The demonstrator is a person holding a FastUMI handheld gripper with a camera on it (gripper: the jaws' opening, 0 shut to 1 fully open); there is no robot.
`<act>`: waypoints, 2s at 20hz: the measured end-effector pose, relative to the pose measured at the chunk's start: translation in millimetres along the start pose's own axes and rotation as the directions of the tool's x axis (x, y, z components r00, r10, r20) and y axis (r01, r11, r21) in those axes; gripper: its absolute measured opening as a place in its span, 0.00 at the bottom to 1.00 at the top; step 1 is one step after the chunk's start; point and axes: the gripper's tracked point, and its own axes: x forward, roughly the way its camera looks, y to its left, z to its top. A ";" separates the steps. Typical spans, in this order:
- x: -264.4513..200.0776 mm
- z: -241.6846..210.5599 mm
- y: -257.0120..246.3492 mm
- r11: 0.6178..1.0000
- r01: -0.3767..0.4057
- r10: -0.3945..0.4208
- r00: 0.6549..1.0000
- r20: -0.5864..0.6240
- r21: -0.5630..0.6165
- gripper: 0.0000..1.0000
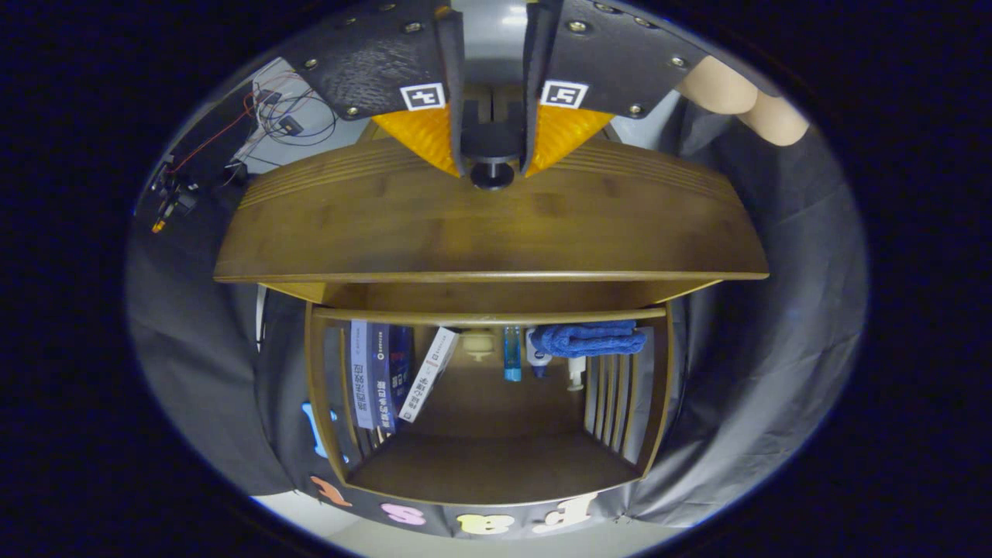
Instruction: Pull open the drawer, take out the items inside it, and place them on the countertop above the cabinet.
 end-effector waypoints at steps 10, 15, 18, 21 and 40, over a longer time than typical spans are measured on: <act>-44.1 -16.9 -3.4 0.999 -0.023 0.022 0.999 -0.045 -0.033 0.31; -47.1 -18.3 -4.3 0.997 -0.023 0.020 0.999 -0.047 -0.068 0.31; -50.2 -17.9 -2.2 0.996 -0.041 0.037 0.998 -0.054 -0.084 0.36; -64.2 -12.3 -2.7 0.985 -0.047 0.043 0.999 -0.031 -0.163 0.43; 44.2 110.1 -0.5 0.984 -0.166 0.148 0.964 -0.219 -0.063 0.39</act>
